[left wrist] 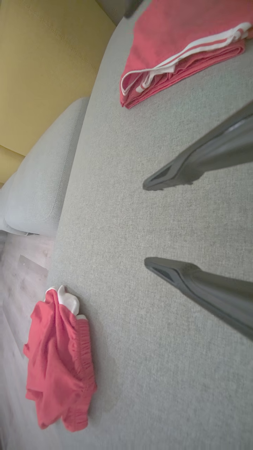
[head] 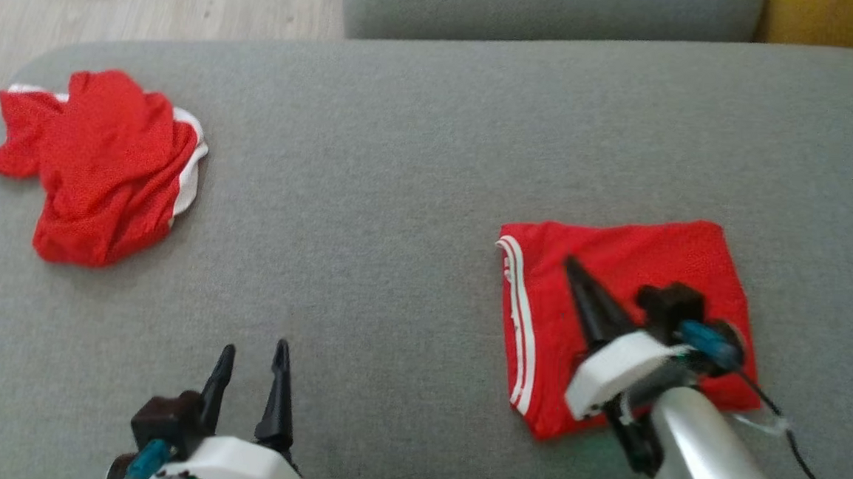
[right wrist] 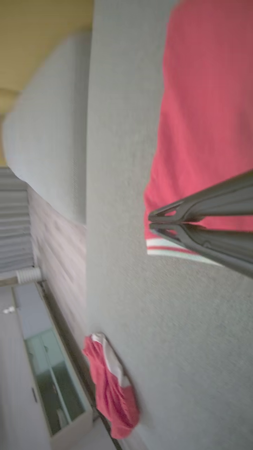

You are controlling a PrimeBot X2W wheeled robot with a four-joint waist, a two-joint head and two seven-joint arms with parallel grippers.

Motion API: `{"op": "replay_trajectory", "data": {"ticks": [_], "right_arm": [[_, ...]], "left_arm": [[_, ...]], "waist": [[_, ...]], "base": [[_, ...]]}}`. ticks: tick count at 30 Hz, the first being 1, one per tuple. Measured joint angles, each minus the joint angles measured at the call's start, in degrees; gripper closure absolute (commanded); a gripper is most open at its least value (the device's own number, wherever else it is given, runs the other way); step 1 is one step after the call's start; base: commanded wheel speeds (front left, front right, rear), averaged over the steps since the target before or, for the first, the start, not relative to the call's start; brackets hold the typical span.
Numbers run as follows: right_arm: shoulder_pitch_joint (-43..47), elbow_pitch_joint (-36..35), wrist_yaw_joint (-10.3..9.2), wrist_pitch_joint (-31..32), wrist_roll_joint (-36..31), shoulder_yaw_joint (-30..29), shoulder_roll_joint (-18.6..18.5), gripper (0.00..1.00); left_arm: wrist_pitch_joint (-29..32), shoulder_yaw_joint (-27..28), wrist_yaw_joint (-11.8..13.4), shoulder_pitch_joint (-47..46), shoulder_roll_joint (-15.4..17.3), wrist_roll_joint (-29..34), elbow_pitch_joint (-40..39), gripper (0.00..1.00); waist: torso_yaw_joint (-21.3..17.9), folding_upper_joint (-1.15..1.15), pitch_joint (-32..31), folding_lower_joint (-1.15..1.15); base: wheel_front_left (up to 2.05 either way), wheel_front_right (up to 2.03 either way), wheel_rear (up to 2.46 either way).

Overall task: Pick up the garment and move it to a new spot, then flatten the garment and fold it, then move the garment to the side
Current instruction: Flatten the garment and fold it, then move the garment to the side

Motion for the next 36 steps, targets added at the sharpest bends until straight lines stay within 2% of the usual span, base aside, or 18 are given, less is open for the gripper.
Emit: {"op": "replay_trajectory", "data": {"ticks": [1, 3, 4, 5, 9, 16, 28, 36], "right_arm": [[0.92, -1.27, 0.00, -0.94, -1.27, -1.98, 0.00, 0.95], [3.22, -3.96, 0.00, -2.34, -4.24, -6.14, -0.01, 0.48], [4.58, -5.46, 0.00, -2.89, -5.64, -8.18, 0.00, 0.11], [5.98, -7.01, 0.00, -3.24, -6.55, -10.01, 0.00, 0.00], [11.65, -12.79, 0.00, -4.35, -7.67, -16.59, 0.05, 0.00], [18.59, -16.03, 0.00, -4.92, -9.58, -23.08, -0.02, 0.00], [22.73, -14.02, 0.00, -5.91, -6.33, -21.89, -0.14, 0.00], [22.65, -13.70, 0.00, -5.92, -5.97, -21.13, -0.14, 0.00]], "left_arm": [[0.00, 0.48, -0.07, 0.30, 0.00, 0.40, 0.10, 0.00], [0.00, 1.44, -0.82, 0.80, 0.00, 0.94, 0.37, 0.00], [0.00, 1.67, -1.08, 1.14, 0.00, 1.27, 0.48, 0.00], [0.00, 1.86, -1.49, 1.47, 0.00, 1.67, 0.68, 0.00], [0.00, 3.52, -2.54, 2.86, -0.03, 2.93, 1.04, 0.00], [0.00, 5.34, -3.99, 3.77, -0.05, 3.98, 1.05, 0.00], [0.00, 8.87, -4.46, 7.31, -0.05, 5.32, 0.33, 0.00], [0.00, 8.94, -4.47, 7.36, -0.08, 5.39, -0.40, 0.00]], "waist": [[-0.36, 0.00, -0.47, 0.00], [-1.04, 0.00, -1.40, 0.00], [-1.37, 0.00, -1.88, 0.00], [-1.65, 0.00, -2.36, 0.00], [-2.62, 0.00, -4.32, 0.00], [-3.03, 0.00, -5.81, 0.00], [-1.09, 0.00, -7.36, 0.00], [0.26, 0.00, -7.78, 0.00]], "base": [[0.00, 0.00, 0.00], [0.00, 0.00, 0.00], [0.00, 0.00, 0.00], [0.00, 0.00, 0.00], [0.00, 0.00, 0.00], [0.00, 0.00, 0.00], [0.00, 0.00, 0.00], [0.00, 0.00, 0.00]]}}
